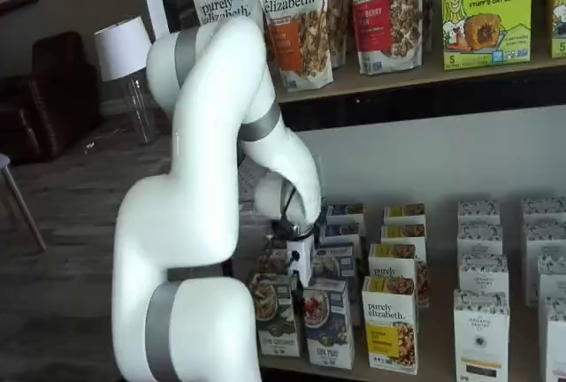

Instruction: Pick up the blue and white box that is on the bottom shelf, the second box from the left

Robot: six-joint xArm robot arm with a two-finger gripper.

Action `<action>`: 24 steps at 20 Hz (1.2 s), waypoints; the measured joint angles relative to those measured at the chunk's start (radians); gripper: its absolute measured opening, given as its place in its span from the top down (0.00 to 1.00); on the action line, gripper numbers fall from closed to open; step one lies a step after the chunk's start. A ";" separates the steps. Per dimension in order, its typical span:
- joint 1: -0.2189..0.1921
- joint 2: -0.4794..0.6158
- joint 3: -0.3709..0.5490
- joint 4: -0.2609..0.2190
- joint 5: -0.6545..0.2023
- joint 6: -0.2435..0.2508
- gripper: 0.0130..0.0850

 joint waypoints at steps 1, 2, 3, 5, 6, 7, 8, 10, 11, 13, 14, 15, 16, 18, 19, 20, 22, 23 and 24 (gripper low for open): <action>-0.002 0.003 -0.008 -0.006 0.022 0.005 0.00; -0.009 0.013 -0.030 -0.022 0.072 0.014 0.00; -0.014 0.023 -0.039 -0.030 0.095 0.016 0.00; -0.017 0.032 -0.040 -0.029 0.094 0.011 0.00; -0.018 0.036 -0.038 -0.024 0.088 0.005 0.00; -0.018 0.039 -0.036 -0.014 0.077 -0.006 0.00; -0.019 0.042 -0.034 -0.004 0.068 -0.016 0.00; -0.018 0.048 -0.024 0.034 0.033 -0.051 0.00; -0.015 0.049 -0.017 0.059 0.008 -0.074 0.00; -0.008 0.053 -0.004 0.135 -0.042 -0.139 0.00; -0.006 0.055 -0.004 0.154 -0.050 -0.156 0.00; -0.004 0.059 -0.004 0.174 -0.059 -0.173 0.00; -0.002 0.065 -0.007 0.193 -0.068 -0.189 0.00; -0.001 0.072 -0.013 0.218 -0.071 -0.212 0.00; 0.000 0.076 -0.017 0.231 -0.074 -0.223 0.00; 0.000 0.082 -0.023 0.242 -0.075 -0.234 0.00; -0.001 0.088 -0.032 0.263 -0.075 -0.254 0.00; -0.002 0.091 -0.036 0.274 -0.075 -0.265 0.00; -0.003 0.093 -0.041 0.285 -0.073 -0.275 0.00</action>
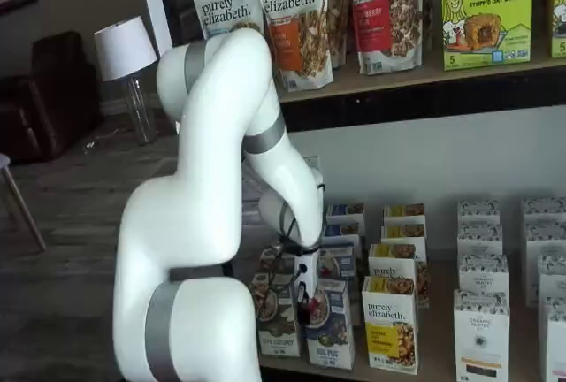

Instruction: Pick up the blue and white box that is on the bottom shelf, the second box from the left

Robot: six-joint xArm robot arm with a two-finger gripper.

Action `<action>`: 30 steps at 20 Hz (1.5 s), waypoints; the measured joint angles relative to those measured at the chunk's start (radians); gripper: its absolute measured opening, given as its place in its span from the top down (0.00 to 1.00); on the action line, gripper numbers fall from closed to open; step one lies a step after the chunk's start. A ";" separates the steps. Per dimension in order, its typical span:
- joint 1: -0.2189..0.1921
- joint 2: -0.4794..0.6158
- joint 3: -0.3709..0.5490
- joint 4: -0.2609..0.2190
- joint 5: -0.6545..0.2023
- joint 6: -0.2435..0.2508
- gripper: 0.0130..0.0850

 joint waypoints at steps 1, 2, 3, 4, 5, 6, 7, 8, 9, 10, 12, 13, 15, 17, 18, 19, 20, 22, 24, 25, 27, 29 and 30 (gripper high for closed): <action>-0.002 0.004 -0.008 0.012 0.004 -0.012 0.00; -0.003 0.006 -0.013 0.018 0.005 -0.018 0.00; -0.005 0.009 -0.020 0.019 0.007 -0.020 0.00; -0.007 0.012 -0.027 0.017 0.010 -0.019 0.00; -0.010 0.016 -0.036 0.013 0.014 -0.017 0.00; -0.013 0.021 -0.049 0.008 0.022 -0.014 0.00; -0.015 0.025 -0.056 0.006 0.027 -0.014 0.00; -0.017 0.030 -0.067 0.003 0.033 -0.012 0.00; -0.019 0.034 -0.076 0.000 0.038 -0.009 0.00; -0.020 0.039 -0.087 -0.005 0.043 -0.005 0.00; -0.023 0.052 -0.110 -0.018 0.051 0.007 0.00; -0.025 0.061 -0.125 -0.027 0.058 0.014 0.00; -0.030 0.073 -0.150 -0.036 0.078 0.019 0.00; -0.035 0.087 -0.176 -0.040 0.092 0.022 0.00; -0.038 0.095 -0.191 -0.045 0.097 0.025 0.00; -0.040 0.102 -0.202 -0.049 0.098 0.027 0.00; -0.041 0.108 -0.210 -0.052 0.099 0.029 0.00; -0.044 0.123 -0.234 -0.058 0.105 0.033 0.00; -0.050 0.142 -0.264 -0.068 0.120 0.040 0.00; -0.052 0.148 -0.275 -0.072 0.126 0.042 0.00; -0.057 0.163 -0.297 -0.079 0.134 0.045 0.00; -0.061 0.179 -0.319 -0.086 0.141 0.048 0.00; -0.064 0.186 -0.330 -0.088 0.143 0.049 0.00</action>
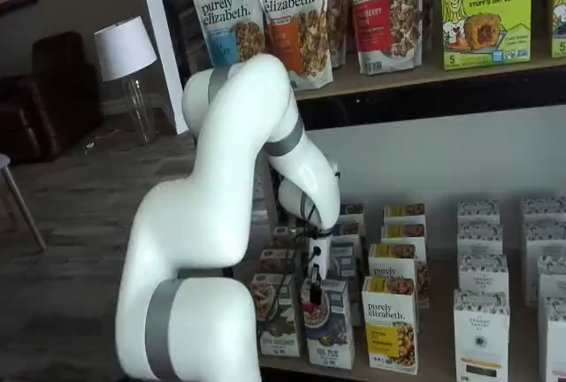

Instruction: Pick up the blue and white box that is on the bottom shelf, the second box from the left

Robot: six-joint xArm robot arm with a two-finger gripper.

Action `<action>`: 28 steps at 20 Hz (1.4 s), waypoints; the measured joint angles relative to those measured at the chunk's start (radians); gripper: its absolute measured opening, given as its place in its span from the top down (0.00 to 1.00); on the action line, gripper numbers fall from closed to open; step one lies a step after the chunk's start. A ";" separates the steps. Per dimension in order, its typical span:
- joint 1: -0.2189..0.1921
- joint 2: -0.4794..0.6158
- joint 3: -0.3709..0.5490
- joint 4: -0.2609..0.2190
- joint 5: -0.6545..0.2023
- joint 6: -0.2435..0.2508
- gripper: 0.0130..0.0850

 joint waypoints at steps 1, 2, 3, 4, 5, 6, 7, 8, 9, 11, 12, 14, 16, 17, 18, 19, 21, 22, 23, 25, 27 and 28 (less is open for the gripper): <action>-0.002 0.007 -0.009 -0.002 0.004 0.001 0.00; -0.004 0.011 -0.016 -0.002 0.006 0.000 0.00; -0.006 0.017 -0.024 -0.003 0.009 -0.001 0.00; -0.007 0.022 -0.031 -0.004 0.010 -0.001 0.00; -0.009 0.029 -0.041 -0.010 0.012 0.002 0.00; -0.010 0.034 -0.048 -0.016 0.013 0.007 0.00; -0.012 0.042 -0.058 -0.025 0.014 0.013 0.00; -0.013 0.050 -0.068 -0.033 0.016 0.019 0.00; -0.014 0.056 -0.074 -0.038 0.016 0.024 0.00; -0.015 0.067 -0.087 -0.053 0.018 0.035 0.00; -0.015 0.075 -0.097 -0.066 0.021 0.047 0.00; -0.015 0.084 -0.108 -0.084 0.027 0.062 0.00; -0.014 0.095 -0.121 -0.107 0.034 0.084 0.00; -0.013 0.102 -0.128 -0.119 0.036 0.095 0.00; -0.012 0.109 -0.135 -0.129 0.039 0.105 0.00; -0.011 0.115 -0.141 -0.138 0.042 0.113 0.00; -0.010 0.124 -0.151 -0.154 0.046 0.128 0.00; -0.009 0.128 -0.155 -0.161 0.050 0.134 0.00; -0.009 0.132 -0.160 -0.167 0.053 0.140 0.00; -0.008 0.138 -0.166 -0.179 0.056 0.151 0.00; -0.007 0.144 -0.169 -0.187 0.054 0.160 0.00; -0.006 0.145 -0.169 -0.187 0.052 0.160 0.00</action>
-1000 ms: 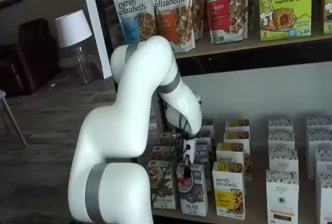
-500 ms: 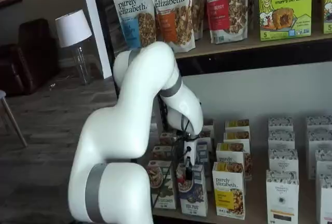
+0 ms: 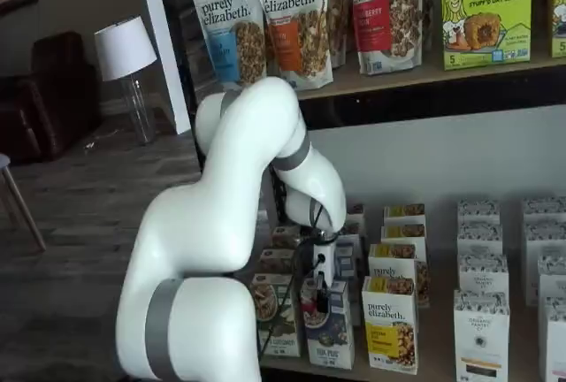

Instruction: Pick up the blue and white box that is on the bottom shelf, the second box from the left

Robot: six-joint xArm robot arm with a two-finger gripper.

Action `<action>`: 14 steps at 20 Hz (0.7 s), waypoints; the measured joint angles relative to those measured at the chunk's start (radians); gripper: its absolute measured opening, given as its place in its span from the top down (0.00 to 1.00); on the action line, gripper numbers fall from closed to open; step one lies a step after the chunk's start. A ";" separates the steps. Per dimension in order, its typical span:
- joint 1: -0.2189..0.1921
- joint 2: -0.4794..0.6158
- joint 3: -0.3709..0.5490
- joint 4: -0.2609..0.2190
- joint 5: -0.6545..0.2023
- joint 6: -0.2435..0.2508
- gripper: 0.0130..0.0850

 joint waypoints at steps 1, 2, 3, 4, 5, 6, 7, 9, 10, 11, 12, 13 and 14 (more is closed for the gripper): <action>0.000 0.002 0.000 0.002 -0.003 -0.001 0.00; 0.001 0.004 -0.001 0.005 -0.006 -0.004 0.00; 0.002 0.005 -0.002 0.006 -0.007 -0.004 0.00; 0.002 0.008 -0.004 0.006 -0.007 -0.004 0.00; 0.003 0.010 -0.006 0.006 -0.008 -0.003 0.00; 0.004 0.012 -0.008 0.006 -0.008 -0.002 0.00; 0.004 0.014 -0.009 0.007 -0.008 -0.003 0.00; 0.005 0.017 -0.015 0.010 -0.002 -0.005 0.11; 0.005 0.019 -0.017 0.011 0.001 -0.005 0.11; 0.005 0.019 -0.018 0.013 0.002 -0.007 0.17; 0.005 0.019 -0.019 0.015 0.003 -0.008 0.17; 0.005 0.020 -0.019 0.017 0.003 -0.010 0.22; 0.004 0.019 -0.017 0.018 0.002 -0.011 0.28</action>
